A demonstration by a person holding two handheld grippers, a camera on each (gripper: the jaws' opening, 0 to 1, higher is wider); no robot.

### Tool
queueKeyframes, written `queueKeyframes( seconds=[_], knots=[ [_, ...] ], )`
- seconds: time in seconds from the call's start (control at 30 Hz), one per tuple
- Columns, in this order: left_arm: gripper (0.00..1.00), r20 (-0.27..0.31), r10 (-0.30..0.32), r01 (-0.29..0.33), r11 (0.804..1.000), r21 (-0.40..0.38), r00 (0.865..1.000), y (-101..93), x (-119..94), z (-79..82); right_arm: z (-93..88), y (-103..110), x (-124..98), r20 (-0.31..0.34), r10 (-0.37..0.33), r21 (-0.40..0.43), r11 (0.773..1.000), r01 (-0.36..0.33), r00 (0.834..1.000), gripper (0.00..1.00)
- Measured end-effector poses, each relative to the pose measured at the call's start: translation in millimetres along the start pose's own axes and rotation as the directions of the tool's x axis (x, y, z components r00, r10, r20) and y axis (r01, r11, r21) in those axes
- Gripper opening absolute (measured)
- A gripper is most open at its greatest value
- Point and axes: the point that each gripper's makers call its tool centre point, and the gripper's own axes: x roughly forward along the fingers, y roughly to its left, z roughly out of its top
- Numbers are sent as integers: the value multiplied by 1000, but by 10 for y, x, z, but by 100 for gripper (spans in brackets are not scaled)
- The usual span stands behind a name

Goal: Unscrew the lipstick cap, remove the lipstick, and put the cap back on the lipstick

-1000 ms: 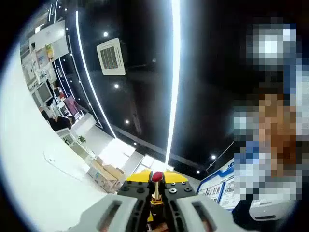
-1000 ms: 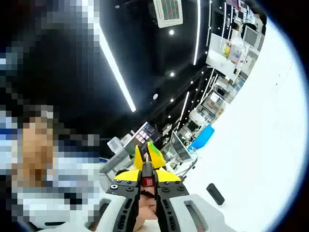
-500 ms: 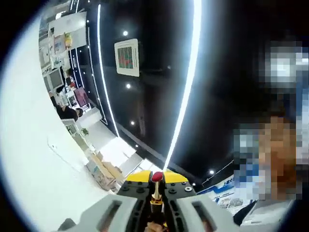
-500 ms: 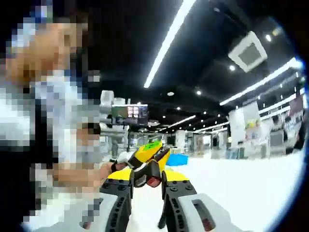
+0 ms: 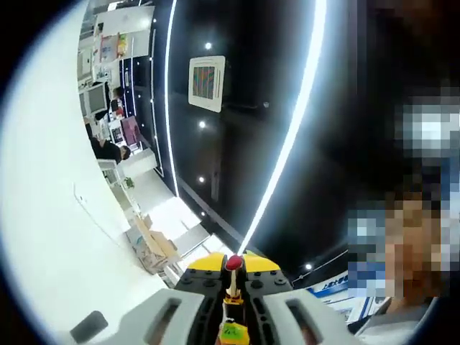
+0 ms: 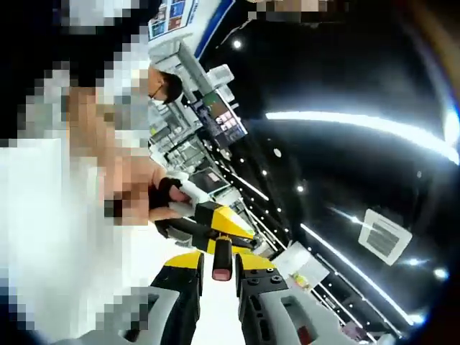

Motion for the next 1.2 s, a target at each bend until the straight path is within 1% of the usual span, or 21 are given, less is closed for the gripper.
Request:
queueKeyframes(
  seconds=[0.1, 0.17, 0.2, 0.3, 0.4, 0.47, 0.57, 0.63, 0.67, 0.73, 0.77, 0.8, 0.83, 0.87, 0.93, 0.97, 1.0, 1.07, 1.1, 1.17, 1.2],
  knots=[
    [9, -10, 6, -6, 1000, -2, 1000, -7, -9, -28, -19, 12, 4, -9, 2, -27, 1000, -2, 1000, 15],
    [9, -12, 5, -5, 1000, -1, 1000, -15, -10, -30, -51, 1, -2, -16, 1, -18, 1000, -1, 1000, 11],
    [9, -13, 5, -5, 1000, 2, 1000, -17, -12, -31, -65, -13, -8, -14, -6, 9, 1000, 6, 1000, 11],
    [9, -12, 1, -1, 1000, 5, 1000, -31, -21, -31, -75, -19, -7, 20, 0, 158, 987, -3, 1000, 10],
    [9, -14, 0, 1, 1000, 24, 1000, -32, -27, -30, -95, -42, -11, 65, 4, 338, 941, -26, 998, 10],
    [9, -13, 1, 0, 999, 42, 1000, -29, -33, -31, -124, -48, -13, 95, 13, 469, 881, -57, 995, 10],
    [9, -18, -10, 11, 997, 79, 1000, -63, -32, -33, -113, -90, -28, 174, 0, 671, 732, -118, 985, 10],
    [9, -29, -23, 26, 991, 133, 999, -108, -20, -38, -113, -117, -40, 211, -16, 749, 645, -151, 977, 10],
    [9, -33, -28, 33, 989, 143, 999, -137, -17, -45, -114, -124, -49, 231, -23, 788, 590, -174, 973, 10],
    [9, -43, -33, 40, 986, 161, 999, -164, -15, -59, -121, -131, -60, 261, -30, 858, 466, -218, 965, 10],
    [9, -45, -34, 41, 985, 168, 998, -167, -17, -63, -134, -140, -61, 269, -37, 881, 414, -230, 962, 10],
    [9, -46, -33, 40, 984, 173, 998, -162, -21, -69, -150, -140, -63, 279, -43, 895, 374, -244, 959, 10],
    [9, -46, -34, 41, 984, 175, 998, -159, -26, -73, -147, -136, -63, 289, -46, 903, 344, -256, 956, 10],
    [9, -46, -34, 42, 983, 179, 998, -152, 54, -147, -154, -147, -64, 306, -63, 919, 279, -277, 950, 10],
    [9, -49, -42, 50, 979, 198, 998, -155, 86, -165, -152, -140, -62, 323, -75, 931, 205, -303, 943, 10],
    [9, -56, -47, 58, 974, 220, 997, -164, 93, -169, -158, -138, -67, 342, -90, 938, 98, -333, 935, 10],
    [9, -58, -49, 62, 971, 231, 997, -167, 97, -161, -158, -138, -69, 350, -96, 936, 73, -344, 932, 10],
    [9, -66, -62, 77, 963, 257, 996, -203, 109, -164, -144, -143, -73, 374, -113, 925, -22, -379, 921, 10],
    [9, -70, -69, 85, 962, 260, 995, -221, 114, -168, -103, -123, -78, 391, -114, 916, -52, -398, 913, 10],
    [9, -81, -83, 103, 952, 287, 993, -262, 127, -182, -101, -142, -86, 408, -136, 894, -142, -426, 903, 10],
    [9, -83, -86, 107, 950, 293, 993, -270, 131, -181, -103, -143, -88, 415, -147, 878, -195, -438, 898, 10]
  ],
)
